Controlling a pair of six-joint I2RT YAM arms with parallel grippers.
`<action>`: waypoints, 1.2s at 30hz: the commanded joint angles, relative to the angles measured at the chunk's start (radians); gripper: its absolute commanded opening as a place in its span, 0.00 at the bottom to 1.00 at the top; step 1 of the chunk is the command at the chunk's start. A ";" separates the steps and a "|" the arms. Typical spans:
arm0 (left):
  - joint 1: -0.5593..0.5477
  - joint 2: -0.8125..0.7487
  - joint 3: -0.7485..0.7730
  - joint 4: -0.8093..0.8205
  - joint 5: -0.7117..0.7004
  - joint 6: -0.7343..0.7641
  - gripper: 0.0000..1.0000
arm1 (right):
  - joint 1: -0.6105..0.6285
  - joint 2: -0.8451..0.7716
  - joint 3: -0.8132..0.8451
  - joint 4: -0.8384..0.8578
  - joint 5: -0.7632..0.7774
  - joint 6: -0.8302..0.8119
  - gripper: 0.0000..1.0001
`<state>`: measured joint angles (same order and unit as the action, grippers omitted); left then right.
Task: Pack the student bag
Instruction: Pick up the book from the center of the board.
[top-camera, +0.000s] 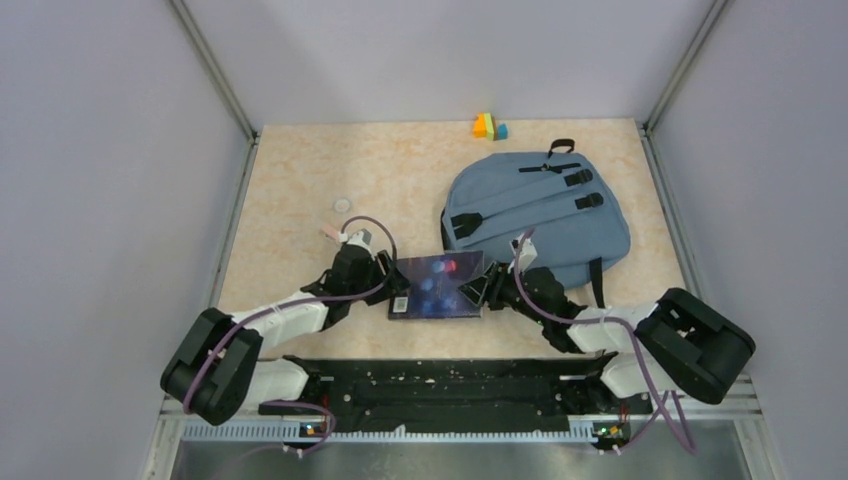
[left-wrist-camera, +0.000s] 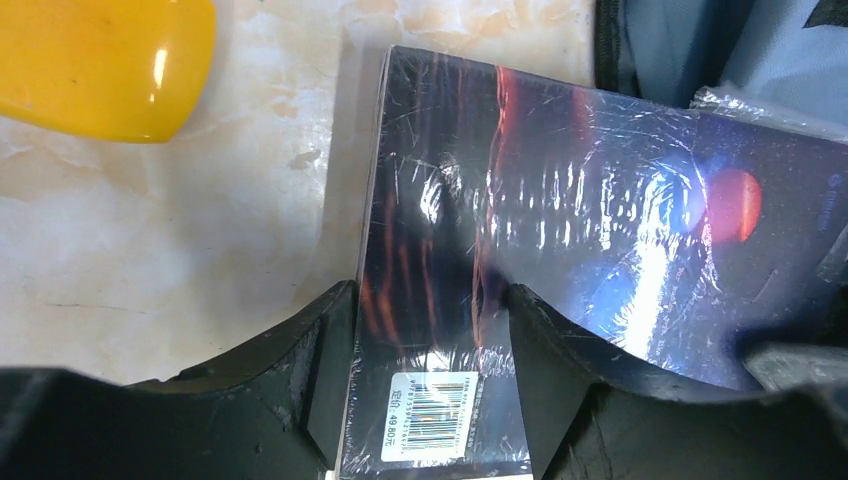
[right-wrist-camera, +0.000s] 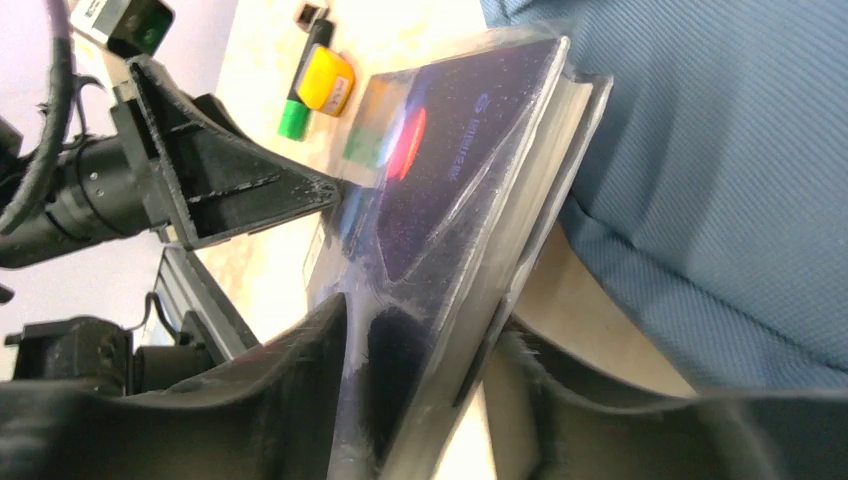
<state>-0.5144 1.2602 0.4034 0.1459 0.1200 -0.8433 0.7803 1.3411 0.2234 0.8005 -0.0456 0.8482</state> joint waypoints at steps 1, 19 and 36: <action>-0.012 -0.041 -0.028 0.124 0.116 -0.018 0.61 | 0.004 -0.044 0.069 0.187 -0.087 -0.035 0.35; -0.011 -0.381 0.518 -0.524 0.343 0.600 0.89 | -0.038 -0.350 0.752 -1.048 -0.251 -0.739 0.00; -0.037 -0.282 0.565 -0.642 0.901 0.733 0.90 | -0.038 -0.364 0.811 -1.014 -0.794 -0.694 0.00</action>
<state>-0.5308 0.9741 0.9928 -0.5186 0.8852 -0.1234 0.7448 1.0084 0.9501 -0.4023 -0.6930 0.1070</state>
